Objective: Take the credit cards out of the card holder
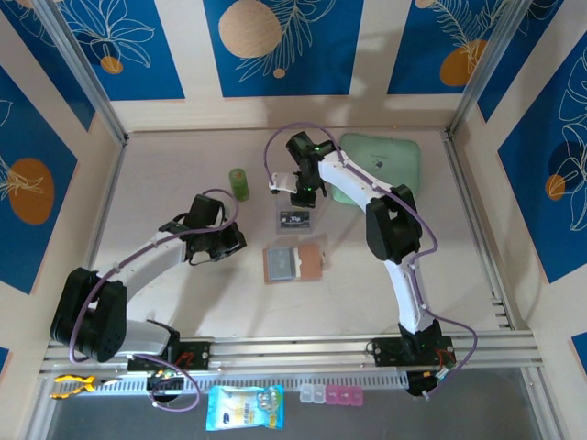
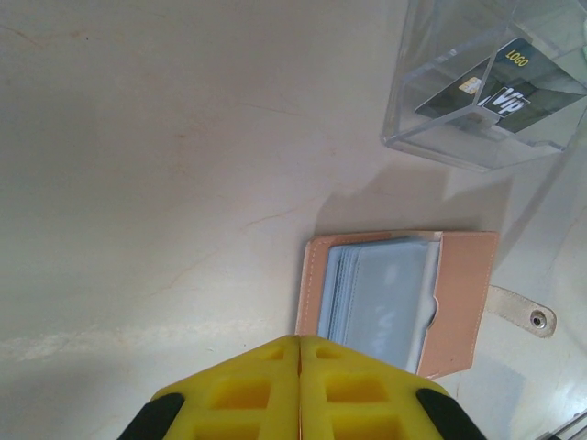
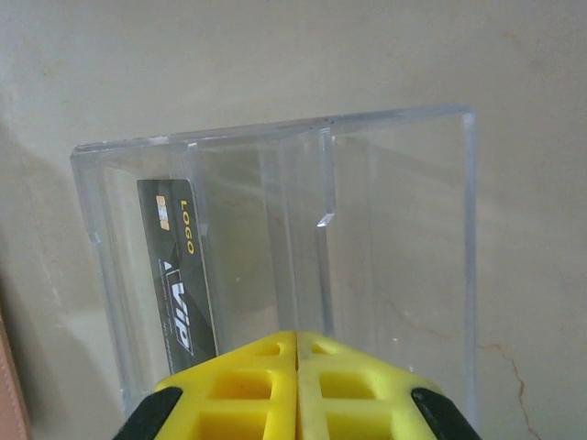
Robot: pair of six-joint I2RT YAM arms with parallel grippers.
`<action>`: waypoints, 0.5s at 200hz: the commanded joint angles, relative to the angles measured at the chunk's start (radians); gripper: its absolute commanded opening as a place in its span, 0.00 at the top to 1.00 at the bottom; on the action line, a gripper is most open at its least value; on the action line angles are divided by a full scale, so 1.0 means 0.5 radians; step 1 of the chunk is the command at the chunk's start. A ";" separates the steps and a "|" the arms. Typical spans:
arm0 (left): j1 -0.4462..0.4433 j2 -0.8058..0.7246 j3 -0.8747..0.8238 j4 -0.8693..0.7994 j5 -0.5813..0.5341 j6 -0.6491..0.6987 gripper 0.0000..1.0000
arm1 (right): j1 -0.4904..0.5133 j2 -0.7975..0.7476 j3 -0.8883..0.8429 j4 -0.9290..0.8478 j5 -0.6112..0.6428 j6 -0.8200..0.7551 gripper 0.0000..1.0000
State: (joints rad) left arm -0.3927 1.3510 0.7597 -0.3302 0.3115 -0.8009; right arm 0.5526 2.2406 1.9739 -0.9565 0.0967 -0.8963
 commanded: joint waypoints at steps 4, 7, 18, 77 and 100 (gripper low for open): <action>0.025 0.004 0.007 0.000 0.042 0.045 0.91 | 0.042 -0.068 -0.065 0.038 0.008 0.007 0.89; 0.025 0.004 0.007 -0.002 0.041 0.047 0.91 | 0.044 -0.067 -0.073 0.038 0.007 0.005 0.88; 0.025 0.003 0.007 -0.003 0.040 0.048 0.91 | 0.051 -0.066 -0.096 0.047 0.012 -0.001 0.84; 0.027 -0.003 0.006 -0.002 0.044 0.043 0.91 | 0.056 -0.110 -0.141 0.110 0.070 -0.002 0.73; 0.025 -0.001 0.013 0.005 0.059 0.043 0.91 | 0.052 -0.160 -0.135 0.166 0.089 0.051 0.73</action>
State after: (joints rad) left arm -0.3927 1.3510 0.7597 -0.3302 0.3141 -0.8009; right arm 0.5762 2.2307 1.9144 -0.9031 0.1322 -0.8955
